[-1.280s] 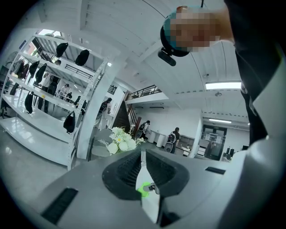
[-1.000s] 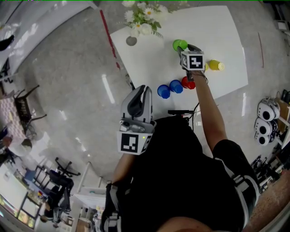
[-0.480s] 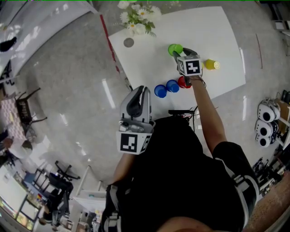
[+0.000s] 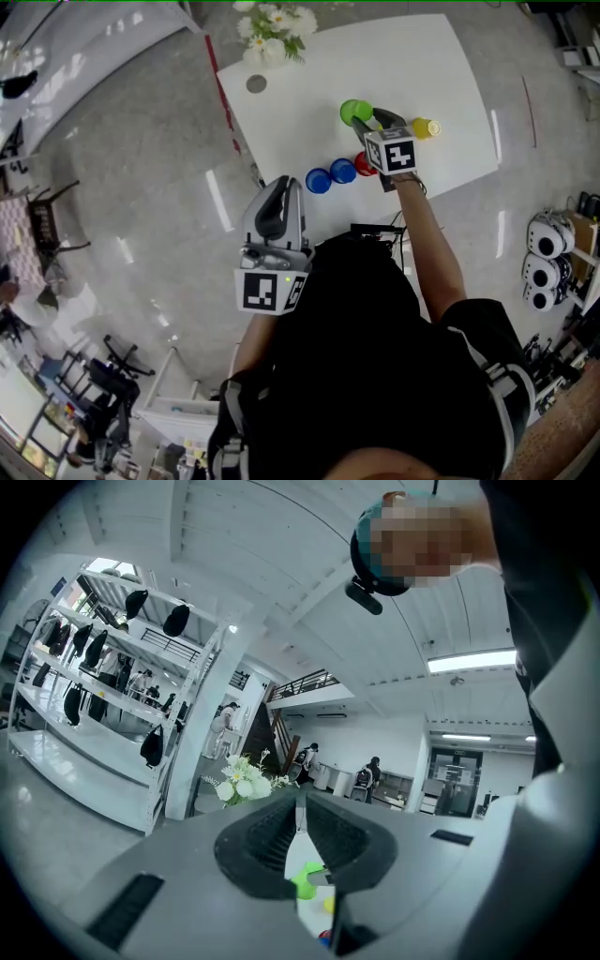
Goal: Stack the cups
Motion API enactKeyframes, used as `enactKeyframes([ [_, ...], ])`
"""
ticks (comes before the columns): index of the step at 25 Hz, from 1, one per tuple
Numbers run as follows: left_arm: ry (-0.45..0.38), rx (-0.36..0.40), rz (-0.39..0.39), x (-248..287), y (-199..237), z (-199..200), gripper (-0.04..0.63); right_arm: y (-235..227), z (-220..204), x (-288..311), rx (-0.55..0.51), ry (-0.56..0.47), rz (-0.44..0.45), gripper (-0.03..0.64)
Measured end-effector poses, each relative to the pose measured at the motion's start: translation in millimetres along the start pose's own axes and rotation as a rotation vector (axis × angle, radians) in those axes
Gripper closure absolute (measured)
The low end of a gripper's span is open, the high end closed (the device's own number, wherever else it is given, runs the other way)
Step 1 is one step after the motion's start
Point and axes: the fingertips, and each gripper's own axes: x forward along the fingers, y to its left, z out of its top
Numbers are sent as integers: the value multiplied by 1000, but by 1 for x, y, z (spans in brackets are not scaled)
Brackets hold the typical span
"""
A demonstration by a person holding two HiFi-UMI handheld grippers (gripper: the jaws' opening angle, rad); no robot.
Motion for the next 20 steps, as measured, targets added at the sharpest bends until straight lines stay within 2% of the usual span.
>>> enactKeyframes([
  [10, -37, 2, 24, -33, -31, 0, 545, 38, -17, -63, -107, -49, 75, 393],
  [20, -65, 15, 54, -61, -48, -2, 545, 92, -63, -87, -218, -6, 186, 393],
])
